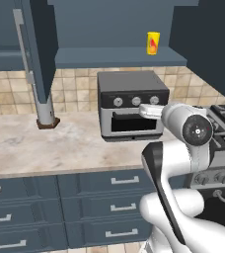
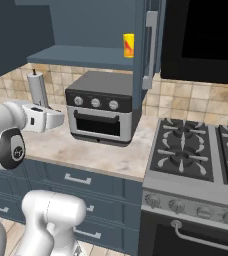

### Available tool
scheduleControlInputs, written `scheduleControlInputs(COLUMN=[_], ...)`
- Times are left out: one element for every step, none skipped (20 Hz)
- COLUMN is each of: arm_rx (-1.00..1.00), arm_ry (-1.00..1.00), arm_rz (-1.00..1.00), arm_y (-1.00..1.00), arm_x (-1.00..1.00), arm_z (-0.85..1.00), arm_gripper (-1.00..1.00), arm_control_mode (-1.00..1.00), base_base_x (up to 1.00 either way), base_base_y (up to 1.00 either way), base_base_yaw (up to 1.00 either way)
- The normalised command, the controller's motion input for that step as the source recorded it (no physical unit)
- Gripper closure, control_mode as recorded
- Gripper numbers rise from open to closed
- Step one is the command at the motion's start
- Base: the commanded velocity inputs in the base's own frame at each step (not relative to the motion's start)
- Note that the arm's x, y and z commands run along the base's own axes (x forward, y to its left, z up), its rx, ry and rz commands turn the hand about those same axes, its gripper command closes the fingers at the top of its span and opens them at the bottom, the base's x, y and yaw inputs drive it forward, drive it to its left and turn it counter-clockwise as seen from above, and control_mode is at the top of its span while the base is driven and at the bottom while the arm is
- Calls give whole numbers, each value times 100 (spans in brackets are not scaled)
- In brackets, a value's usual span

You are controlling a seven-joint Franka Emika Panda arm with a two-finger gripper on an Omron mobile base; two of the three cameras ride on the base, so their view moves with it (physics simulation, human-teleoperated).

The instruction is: Open the cabinet directly in front. Then move the liquor and the cup to the dining counter with the jar on it.

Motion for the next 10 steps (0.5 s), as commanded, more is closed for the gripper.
scheduleControlInputs(arm_rx=[0, 0, 0, 0, 0, 0, 0, 0, 0, 0], arm_ry=[0, 0, 0, 0, 0, 0, 0, 0, 0, 0], arm_rz=[0, 0, 0, 0, 0, 0, 0, 0, 0, 0], arm_y=[0, 0, 0, 0, 0, 0, 0, 0, 0, 0], arm_x=[0, 0, 0, 0, 0, 0, 0, 0, 0, 0], arm_z=[0, 0, 0, 0, 0, 0, 0, 0, 0, 0], arm_gripper=[-100, -100, -100, -100, -100, -100, -100, -100, -100, -100], arm_control_mode=[100, 100, 100, 100, 100, 100, 100, 100, 100, 100], base_base_x=[43, 69, 81, 76, 74, 69, 73, 79, 70, 49], base_base_y=[-4, -6, -6, -2, -3, -1, 0, 0, 0, 0], base_base_yaw=[0, -4, -6, -7, -10, -11, -11, -12, -9, -4])
